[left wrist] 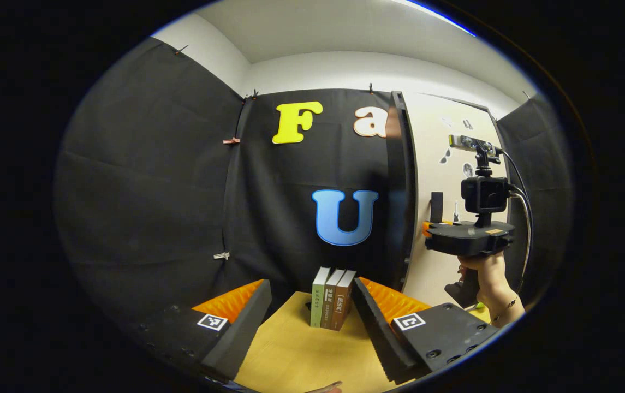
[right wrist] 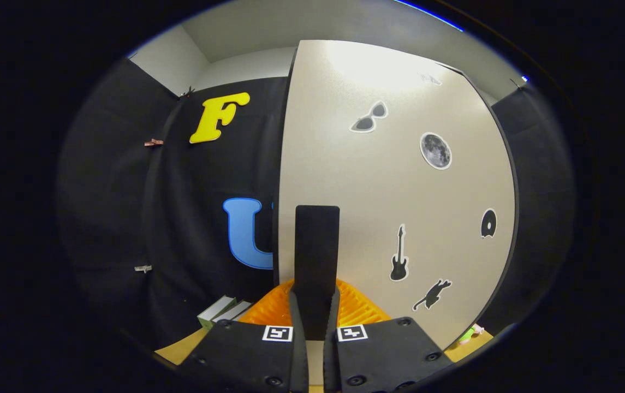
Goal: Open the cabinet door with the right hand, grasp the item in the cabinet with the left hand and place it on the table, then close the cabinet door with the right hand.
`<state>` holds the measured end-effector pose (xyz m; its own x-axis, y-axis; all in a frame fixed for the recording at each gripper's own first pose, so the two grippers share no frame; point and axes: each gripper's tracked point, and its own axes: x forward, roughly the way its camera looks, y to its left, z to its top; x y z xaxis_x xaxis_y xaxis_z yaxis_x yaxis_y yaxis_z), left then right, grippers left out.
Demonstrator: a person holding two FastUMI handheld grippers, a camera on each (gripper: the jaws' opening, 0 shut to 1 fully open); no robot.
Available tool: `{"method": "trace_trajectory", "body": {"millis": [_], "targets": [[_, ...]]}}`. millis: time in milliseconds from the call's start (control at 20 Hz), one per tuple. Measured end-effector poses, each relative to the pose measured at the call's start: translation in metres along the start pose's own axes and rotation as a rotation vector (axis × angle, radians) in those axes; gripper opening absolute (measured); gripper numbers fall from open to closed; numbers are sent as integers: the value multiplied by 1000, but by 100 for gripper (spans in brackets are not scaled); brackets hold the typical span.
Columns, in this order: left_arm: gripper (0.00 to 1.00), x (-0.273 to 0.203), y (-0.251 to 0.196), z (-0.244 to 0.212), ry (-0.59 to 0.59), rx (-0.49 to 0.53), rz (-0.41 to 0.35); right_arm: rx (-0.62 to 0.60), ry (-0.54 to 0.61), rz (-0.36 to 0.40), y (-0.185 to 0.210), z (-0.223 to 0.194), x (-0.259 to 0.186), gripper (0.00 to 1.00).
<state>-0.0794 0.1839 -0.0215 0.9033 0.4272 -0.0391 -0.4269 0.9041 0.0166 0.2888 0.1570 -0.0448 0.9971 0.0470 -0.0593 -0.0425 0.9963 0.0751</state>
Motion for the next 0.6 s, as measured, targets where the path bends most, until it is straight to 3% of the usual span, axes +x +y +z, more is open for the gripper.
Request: {"method": "trace_trajectory", "body": {"millis": [600], "targets": [[94,-36,-68,-1,-4,18,-203,43,14,102,-15,7,-60,14]]}}
